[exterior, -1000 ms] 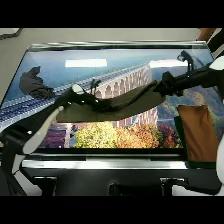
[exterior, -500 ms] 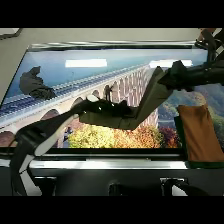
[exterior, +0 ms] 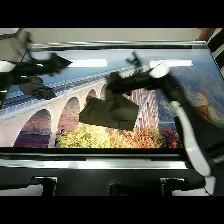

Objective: Fold the shirts.

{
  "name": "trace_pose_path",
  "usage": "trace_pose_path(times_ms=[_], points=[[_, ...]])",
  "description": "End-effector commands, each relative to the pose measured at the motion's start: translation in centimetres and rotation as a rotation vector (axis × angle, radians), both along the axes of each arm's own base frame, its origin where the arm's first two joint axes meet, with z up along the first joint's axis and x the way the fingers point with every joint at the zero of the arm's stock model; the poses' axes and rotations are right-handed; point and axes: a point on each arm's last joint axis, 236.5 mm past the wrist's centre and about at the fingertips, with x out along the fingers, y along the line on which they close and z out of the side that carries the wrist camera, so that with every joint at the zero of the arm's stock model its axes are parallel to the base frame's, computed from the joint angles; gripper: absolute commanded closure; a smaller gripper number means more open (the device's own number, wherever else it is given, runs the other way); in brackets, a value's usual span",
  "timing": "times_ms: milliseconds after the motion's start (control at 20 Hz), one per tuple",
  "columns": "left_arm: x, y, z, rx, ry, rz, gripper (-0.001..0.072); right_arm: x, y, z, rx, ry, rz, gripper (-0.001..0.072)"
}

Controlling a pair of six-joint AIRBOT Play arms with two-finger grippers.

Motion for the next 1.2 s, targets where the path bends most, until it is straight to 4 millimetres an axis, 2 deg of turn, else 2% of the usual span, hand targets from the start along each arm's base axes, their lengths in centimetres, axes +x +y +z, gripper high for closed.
trace_pose_path(times_ms=[0,50,100,150,200,300,350,400,450,500,550,600,650,700,800,900,1050,1100,1150], points=[[-3.1,6.8,7.0,0.063,-0.145,0.129,0.0674,0.2,7.0,-6.2,0.099,0.143,-0.027,0.0666],[-3.9,7.1,8.1,0.074,-0.169,0.136,0.0674,0.3,7.7,-7.6,0.117,0.182,-0.043,0.0503],[-4.5,7.1,8.7,0.088,-0.184,0.137,0.0674,0.4,8.1,-8.3,0.138,0.216,-0.050,0.0235],[-4.9,7.1,8.9,0.108,-0.191,0.136,0.0674,0.3,7.6,-8.4,0.138,0.214,-0.030,0.0150],[-5.2,7.0,8.8,0.120,-0.189,0.128,0.0674,0.3,6.3,-8.3,0.118,0.208,-0.008,0.0150],[-5.6,6.7,8.4,0.130,-0.178,0.107,0.0673,0.8,0.7,-8.6,-0.004,0.196,0.011,0.0151],[-5.6,6.9,8.1,0.145,-0.175,0.111,0.0673,1.0,-3.7,-9.1,-0.113,0.203,-0.002,0.0151],[-5.5,7.2,7.8,0.163,-0.171,0.116,0.0673,0.5,-9.1,-10.2,-0.269,0.221,-0.008,0.0151],[-5.4,7.4,7.4,0.184,-0.166,0.121,0.0673,-0.4,-14.9,-11.5,-0.439,0.273,-0.029,0.0150],[-5.4,7.6,7.2,0.196,-0.164,0.125,0.0673,-2.3,-20.8,-12.9,-0.616,0.354,-0.041,0.0149],[-5.4,7.7,7.1,0.201,-0.163,0.125,0.0673,-4.4,-24.3,-14.0,-0.707,0.437,-0.041,0.0148],[-5.4,7.6,7.1,0.201,-0.161,0.123,0.0673,-6.0,-25.4,-15.2,-0.697,0.507,-0.044,0.0144],[-5.5,7.4,7.0,0.201,-0.159,0.116,0.0673,-6.8,-24.3,-16.5,-0.629,0.544,-0.048,0.0122],[-5.6,7.2,7.0,0.200,-0.159,0.111,0.0673,-7.1,-22.3,-17.8,-0.541,0.549,-0.054,0.0110],[-5.7,6.5,7.0,0.199,-0.159,0.095,0.0673,-6.1,-18.0,-19.5,-0.394,0.508,-0.112,0.0111],[-5.8,6.1,7.0,0.198,-0.159,0.085,0.0673,-4.7,-15.3,-20.5,-0.336,0.451,-0.178,0.0117],[-5.9,5.6,7.0,0.196,-0.161,0.075,0.0673,-4.6,-12.6,-21.0,-0.272,0.472,-0.178,0.0206],[-5.9,5.5,7.0,0.196,-0.161,0.071,0.0673,-4.4,-11.7,-20.2,-0.223,0.443,-0.147,0.0380],[-5.9,5.5,7.0,0.196,-0.162,0.071,0.0673,-3.9,-11.2,-18.9,-0.182,0.396,-0.110,0.0685]])
